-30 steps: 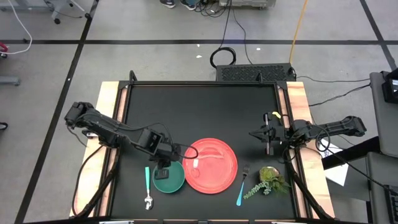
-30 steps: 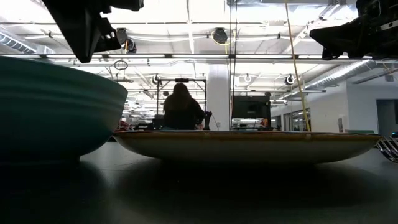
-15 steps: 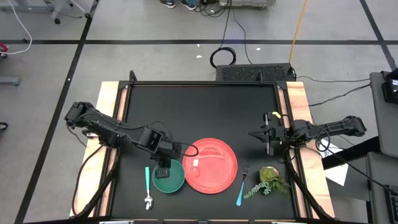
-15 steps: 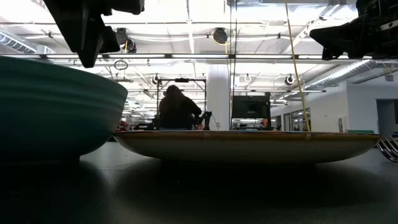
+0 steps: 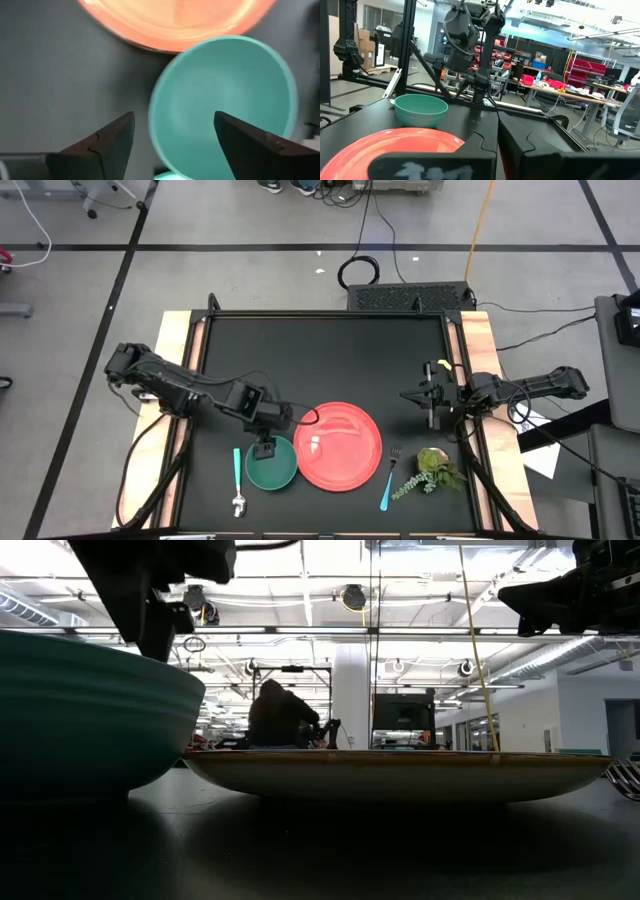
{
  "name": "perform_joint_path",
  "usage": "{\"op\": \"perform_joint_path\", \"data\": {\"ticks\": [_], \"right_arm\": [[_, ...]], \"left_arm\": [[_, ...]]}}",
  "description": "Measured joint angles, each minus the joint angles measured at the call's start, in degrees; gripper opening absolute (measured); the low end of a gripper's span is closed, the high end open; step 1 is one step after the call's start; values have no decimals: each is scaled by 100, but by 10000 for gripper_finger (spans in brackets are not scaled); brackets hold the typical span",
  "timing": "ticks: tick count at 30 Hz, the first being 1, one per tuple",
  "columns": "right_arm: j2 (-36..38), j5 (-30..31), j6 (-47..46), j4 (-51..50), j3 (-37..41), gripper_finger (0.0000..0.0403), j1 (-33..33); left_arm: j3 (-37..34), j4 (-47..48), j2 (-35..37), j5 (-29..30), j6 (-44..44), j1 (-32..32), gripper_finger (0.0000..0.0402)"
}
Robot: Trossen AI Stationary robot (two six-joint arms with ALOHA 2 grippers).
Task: Set table place
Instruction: Put the green bowl on the orange plate
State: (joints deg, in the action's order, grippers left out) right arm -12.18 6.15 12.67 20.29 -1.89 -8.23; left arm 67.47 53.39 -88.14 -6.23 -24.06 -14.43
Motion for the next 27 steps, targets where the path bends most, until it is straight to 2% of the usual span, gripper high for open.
{"op": "perform_joint_path", "data": {"ticks": [7, 27], "right_arm": [[0, 0, 0, -4, 1, 0, 0], [0, 0, 0, -46, 0, 0, 1]], "left_arm": [[-208, -88, 2, 174, 86, 19, 274], [-1416, -1389, 2, -151, -331, -46, 274]]}}
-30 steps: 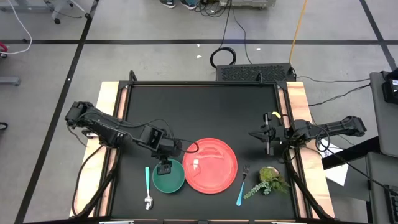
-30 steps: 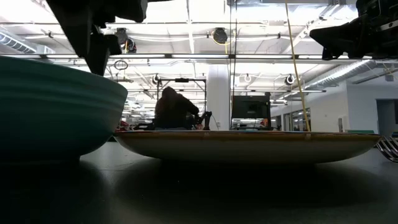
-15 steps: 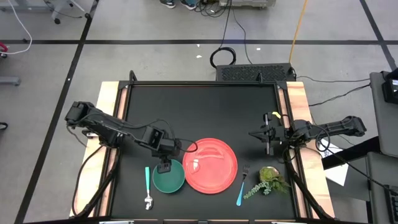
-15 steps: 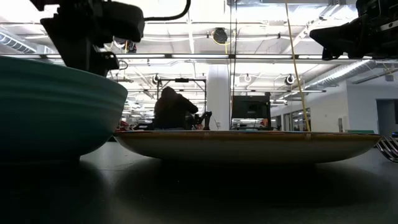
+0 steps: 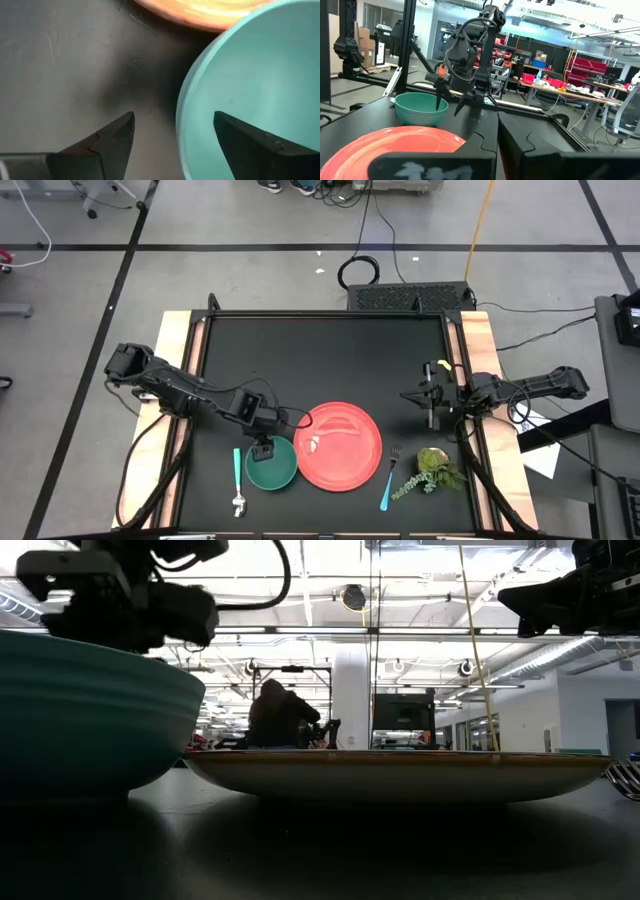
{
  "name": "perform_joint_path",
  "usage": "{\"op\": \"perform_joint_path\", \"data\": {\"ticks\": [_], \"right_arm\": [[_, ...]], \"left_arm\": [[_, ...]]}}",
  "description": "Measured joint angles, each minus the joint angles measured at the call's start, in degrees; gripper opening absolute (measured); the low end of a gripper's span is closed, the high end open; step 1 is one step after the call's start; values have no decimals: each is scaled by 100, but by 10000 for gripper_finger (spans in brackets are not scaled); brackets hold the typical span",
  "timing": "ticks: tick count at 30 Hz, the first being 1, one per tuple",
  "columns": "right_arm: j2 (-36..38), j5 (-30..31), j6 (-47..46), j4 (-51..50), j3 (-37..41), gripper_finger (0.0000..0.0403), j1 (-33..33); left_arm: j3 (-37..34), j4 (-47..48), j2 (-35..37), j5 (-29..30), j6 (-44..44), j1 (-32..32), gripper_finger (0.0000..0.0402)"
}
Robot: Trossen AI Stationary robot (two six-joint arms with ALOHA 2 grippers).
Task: Set table place
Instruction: Put the green bowl on the orange plate
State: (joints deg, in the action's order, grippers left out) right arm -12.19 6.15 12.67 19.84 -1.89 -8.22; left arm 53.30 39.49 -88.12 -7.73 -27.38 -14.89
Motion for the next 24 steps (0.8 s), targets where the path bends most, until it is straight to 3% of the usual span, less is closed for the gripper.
{"op": "perform_joint_path", "data": {"ticks": [14, 18, 24], "right_arm": [[0, 0, 0, 0, 0, 0, 1], [0, 0, 0, 0, 0, 0, 1], [0, 0, 0, 0, 0, 0, 0]], "left_arm": [[-86, -75, 0, 3, -5, -16, 266], [-86, -79, 0, 3, -13, -16, 224], [-86, -79, 0, 5, -28, -16, 131]]}}
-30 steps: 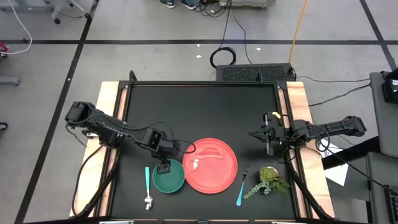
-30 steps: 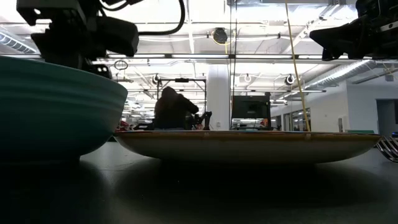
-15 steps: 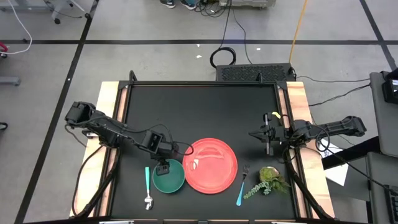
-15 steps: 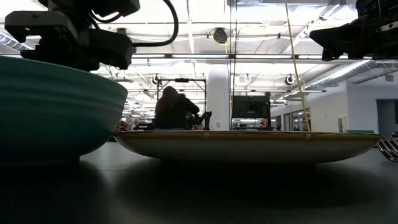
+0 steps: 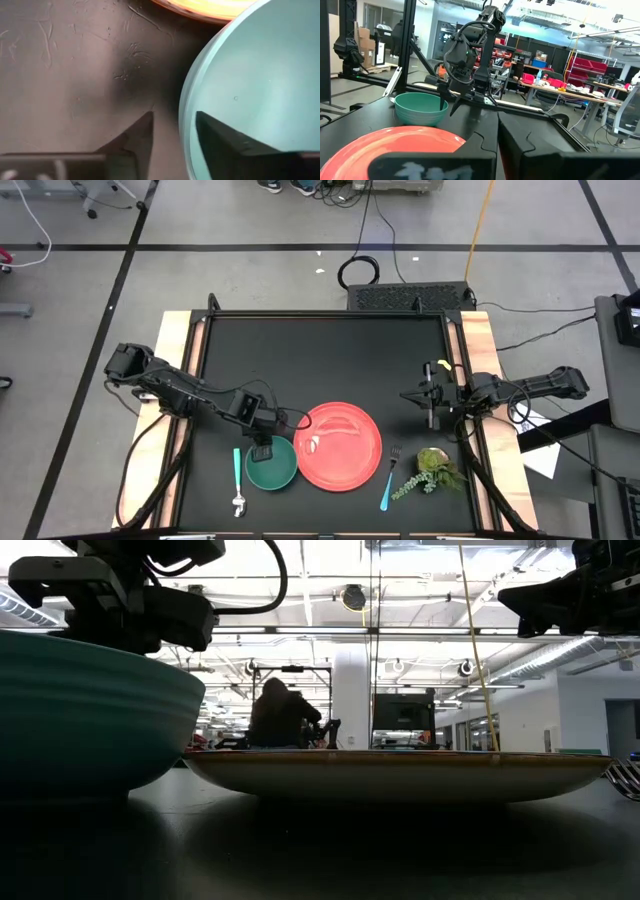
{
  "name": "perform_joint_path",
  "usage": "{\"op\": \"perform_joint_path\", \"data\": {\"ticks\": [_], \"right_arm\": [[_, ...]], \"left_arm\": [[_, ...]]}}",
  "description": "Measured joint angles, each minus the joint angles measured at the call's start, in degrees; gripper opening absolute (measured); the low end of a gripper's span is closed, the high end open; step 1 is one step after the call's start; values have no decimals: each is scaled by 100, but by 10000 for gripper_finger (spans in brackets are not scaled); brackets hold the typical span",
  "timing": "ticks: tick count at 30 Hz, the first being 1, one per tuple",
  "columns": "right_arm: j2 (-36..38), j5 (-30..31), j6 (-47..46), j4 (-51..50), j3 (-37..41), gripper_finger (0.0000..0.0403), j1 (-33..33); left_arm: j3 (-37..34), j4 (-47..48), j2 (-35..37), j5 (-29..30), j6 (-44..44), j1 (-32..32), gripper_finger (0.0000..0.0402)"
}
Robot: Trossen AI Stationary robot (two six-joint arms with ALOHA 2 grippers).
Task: Set table place
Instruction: Put the green bowl on the orange plate
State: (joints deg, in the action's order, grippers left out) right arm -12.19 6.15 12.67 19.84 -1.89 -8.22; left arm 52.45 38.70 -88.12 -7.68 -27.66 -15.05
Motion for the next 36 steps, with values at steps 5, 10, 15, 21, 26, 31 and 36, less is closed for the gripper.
{"op": "perform_joint_path", "data": {"ticks": [5, 10, 15, 21, 26, 31, 36], "right_arm": [[0, 0, 0, 0, 2, 0, -1], [0, 0, 0, 1, 0, 0, -1], [0, 0, 0, 2, 0, 0, 1], [0, 0, 0, 1, 2, 0, 1], [0, 0, -2, 2, 0, 0, 1], [0, 0, 0, 2, 1, 0, 0], [0, 0, 0, 1, 0, 0, 1]], "left_arm": [[0, 0, 0, 0, -8, 0, 51], [0, -77, 0, -157, -5, 2, 10], [118, -91, 0, -281, 185, -9, 6], [730, 598, 0, -219, 551, -49, 5], [1375, 1500, 0, 42, 792, -55, 6], [1889, 2092, 0, 183, 1033, -50, 5], [2171, 2418, 0, 275, 1230, 4, 4]]}}
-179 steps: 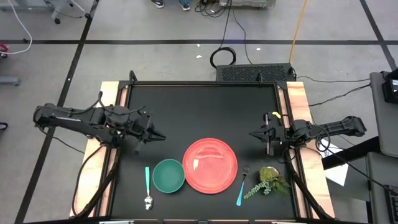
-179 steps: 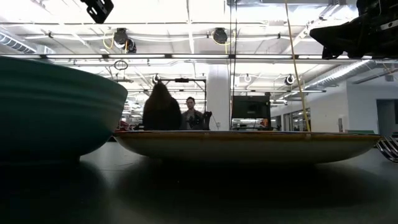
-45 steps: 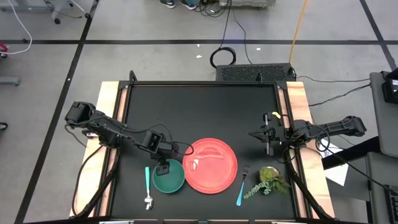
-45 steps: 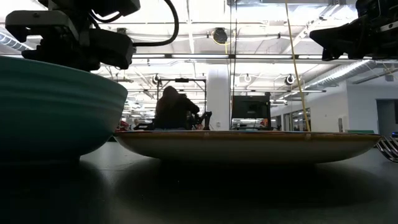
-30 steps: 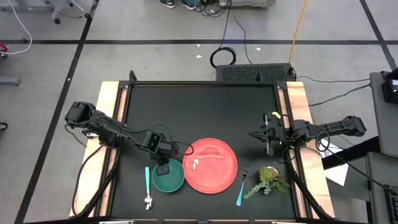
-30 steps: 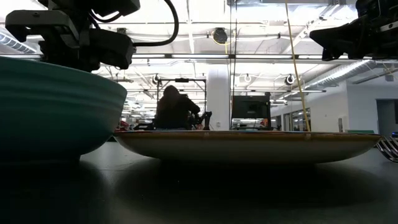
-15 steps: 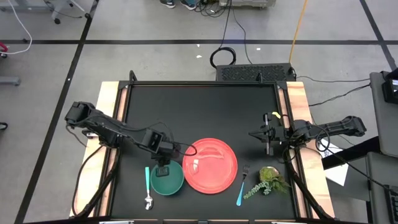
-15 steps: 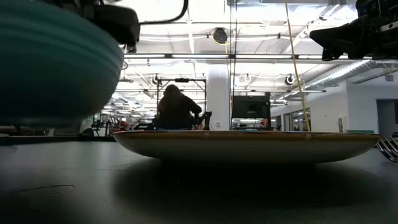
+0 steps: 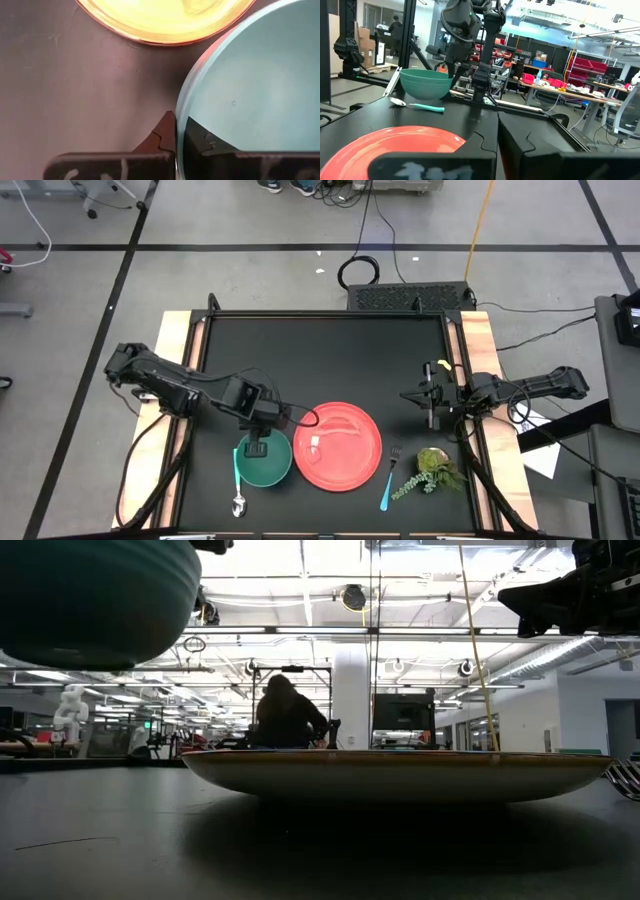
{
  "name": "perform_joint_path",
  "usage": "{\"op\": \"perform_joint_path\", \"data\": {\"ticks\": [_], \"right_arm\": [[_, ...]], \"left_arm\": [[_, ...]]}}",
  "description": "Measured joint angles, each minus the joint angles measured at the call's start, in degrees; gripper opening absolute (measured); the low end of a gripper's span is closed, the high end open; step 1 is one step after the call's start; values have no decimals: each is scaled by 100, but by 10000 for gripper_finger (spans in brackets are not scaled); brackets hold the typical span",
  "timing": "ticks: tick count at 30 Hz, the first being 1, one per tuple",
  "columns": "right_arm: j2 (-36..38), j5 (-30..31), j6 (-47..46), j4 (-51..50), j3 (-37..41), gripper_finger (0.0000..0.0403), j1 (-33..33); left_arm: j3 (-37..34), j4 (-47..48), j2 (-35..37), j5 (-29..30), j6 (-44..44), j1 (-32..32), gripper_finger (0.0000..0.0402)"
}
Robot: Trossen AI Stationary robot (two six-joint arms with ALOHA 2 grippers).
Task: Set table place
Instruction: Put the green bowl on the orange plate
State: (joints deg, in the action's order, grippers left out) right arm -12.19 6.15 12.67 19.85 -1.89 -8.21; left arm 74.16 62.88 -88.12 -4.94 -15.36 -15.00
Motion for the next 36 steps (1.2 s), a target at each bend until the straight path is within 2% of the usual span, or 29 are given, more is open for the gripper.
{"op": "perform_joint_path", "data": {"ticks": [8, 13, 23, 32, 36], "right_arm": [[0, 0, 0, -1, 0, 0, -1], [0, 0, 0, 1, 1, 0, 0], [0, 0, 2, -1, 1, 0, 0], [0, 0, 2, 3, 0, 0, 0], [0, 0, 2, 2, 0, 0, 1]], "left_arm": [[36, -10, 2, 51, 95, 50, 4], [36, -451, -1, 140, 324, 64, 6], [171, -582, -908, 90, 632, 534, 4], [1601, -404, -1508, -228, 1087, 628, 5], [2412, -47, -2019, -76, 1311, 783, 4]]}}
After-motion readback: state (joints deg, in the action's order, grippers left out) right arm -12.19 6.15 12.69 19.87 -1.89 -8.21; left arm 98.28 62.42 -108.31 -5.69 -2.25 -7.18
